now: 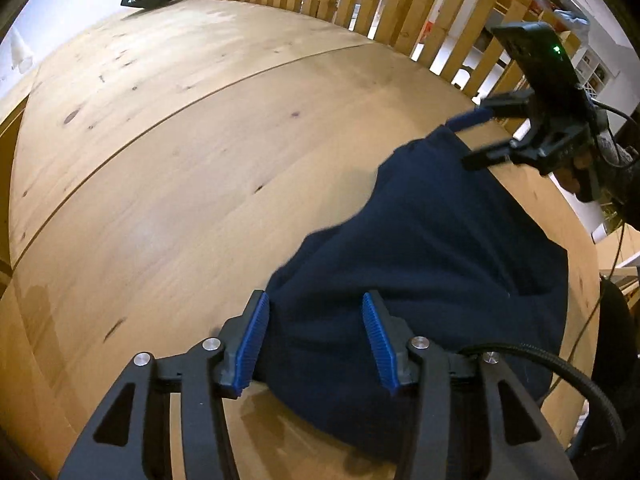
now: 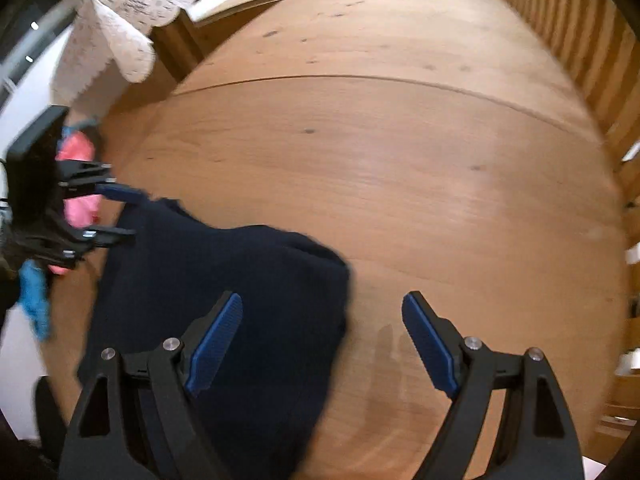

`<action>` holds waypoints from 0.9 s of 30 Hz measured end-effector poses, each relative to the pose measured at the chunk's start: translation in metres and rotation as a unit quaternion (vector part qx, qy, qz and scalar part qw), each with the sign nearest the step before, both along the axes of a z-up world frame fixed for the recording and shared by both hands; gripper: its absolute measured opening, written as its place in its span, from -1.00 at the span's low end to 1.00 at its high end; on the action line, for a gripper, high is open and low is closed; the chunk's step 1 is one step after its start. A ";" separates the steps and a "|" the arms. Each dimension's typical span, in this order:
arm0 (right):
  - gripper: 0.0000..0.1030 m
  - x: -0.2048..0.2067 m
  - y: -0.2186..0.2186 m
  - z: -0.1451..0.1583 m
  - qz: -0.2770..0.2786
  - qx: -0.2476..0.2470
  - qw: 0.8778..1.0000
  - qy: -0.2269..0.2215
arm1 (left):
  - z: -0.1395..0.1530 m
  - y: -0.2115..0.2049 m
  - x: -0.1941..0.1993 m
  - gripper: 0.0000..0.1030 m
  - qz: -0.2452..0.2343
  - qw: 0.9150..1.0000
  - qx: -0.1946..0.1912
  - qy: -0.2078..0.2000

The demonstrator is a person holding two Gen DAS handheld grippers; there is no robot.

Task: Fold clothes
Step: 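Grasp the bundle with both grippers and lift it off the table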

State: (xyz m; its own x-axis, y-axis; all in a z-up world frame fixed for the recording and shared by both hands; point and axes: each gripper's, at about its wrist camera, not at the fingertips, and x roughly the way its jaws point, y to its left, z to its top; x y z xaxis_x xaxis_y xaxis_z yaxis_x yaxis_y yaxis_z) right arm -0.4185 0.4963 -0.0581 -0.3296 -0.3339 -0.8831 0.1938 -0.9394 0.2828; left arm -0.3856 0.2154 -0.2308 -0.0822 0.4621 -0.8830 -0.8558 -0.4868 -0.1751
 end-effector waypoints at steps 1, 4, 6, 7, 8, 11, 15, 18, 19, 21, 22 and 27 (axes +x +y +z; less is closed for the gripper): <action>-0.78 0.002 0.003 -0.002 0.005 -0.017 1.000 -0.017 | 0.002 -0.001 0.001 -0.09 -0.001 1.000 0.000 0.002; -0.89 0.004 0.011 -0.007 0.006 -0.035 0.999 -0.039 | 0.010 -0.012 0.006 -0.09 -0.005 1.000 -0.006 0.013; -0.89 0.000 0.008 -0.007 0.012 -0.032 0.999 -0.041 | 0.013 -0.019 0.005 -0.01 -0.006 1.000 -0.012 0.012; -0.89 -0.002 0.004 -0.008 0.018 -0.027 0.999 -0.042 | 0.012 -0.020 0.004 0.02 -0.008 1.000 -0.019 0.013; -0.85 -0.005 -0.001 -0.007 0.026 -0.017 0.999 -0.039 | 0.010 -0.020 0.003 0.02 -0.009 1.000 -0.026 0.014; -0.31 -0.011 -0.012 -0.001 0.031 0.034 0.999 -0.020 | 0.001 -0.012 -0.007 0.02 -0.009 0.999 -0.042 0.017; 0.05 -0.015 -0.023 -0.001 0.059 0.092 0.994 -0.007 | -0.015 0.000 -0.018 0.03 -0.015 0.999 -0.049 -0.012; 0.05 -0.022 -0.030 -0.013 0.087 0.088 0.992 -0.031 | -0.020 0.007 -0.017 0.08 -0.026 0.998 -0.055 -0.008; 0.07 -0.023 -0.031 -0.017 0.091 0.082 0.992 -0.038 | -0.020 0.008 -0.017 0.08 -0.029 0.998 -0.056 -0.007; 0.11 -0.025 -0.030 -0.019 0.094 0.062 0.993 -0.035 | -0.020 0.009 -0.017 0.08 -0.032 0.998 -0.057 -0.008; 0.12 -0.026 -0.028 -0.019 0.093 0.050 0.994 -0.031 | -0.020 0.009 -0.017 0.08 -0.032 0.998 -0.058 -0.008; -0.15 -0.028 -0.017 -0.019 0.091 0.007 0.995 -0.039 | -0.019 0.011 -0.013 -0.42 -0.037 0.998 -0.050 -0.016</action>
State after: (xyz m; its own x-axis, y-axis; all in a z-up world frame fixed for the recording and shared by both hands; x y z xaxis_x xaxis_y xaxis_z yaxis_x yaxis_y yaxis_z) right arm -0.4464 0.4791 -0.0772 -0.1957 -0.3686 -0.9087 0.3386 -0.8951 0.2901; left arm -0.3987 0.2259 -0.2495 -0.0222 0.3760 -0.9264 -0.8845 -0.4393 -0.1571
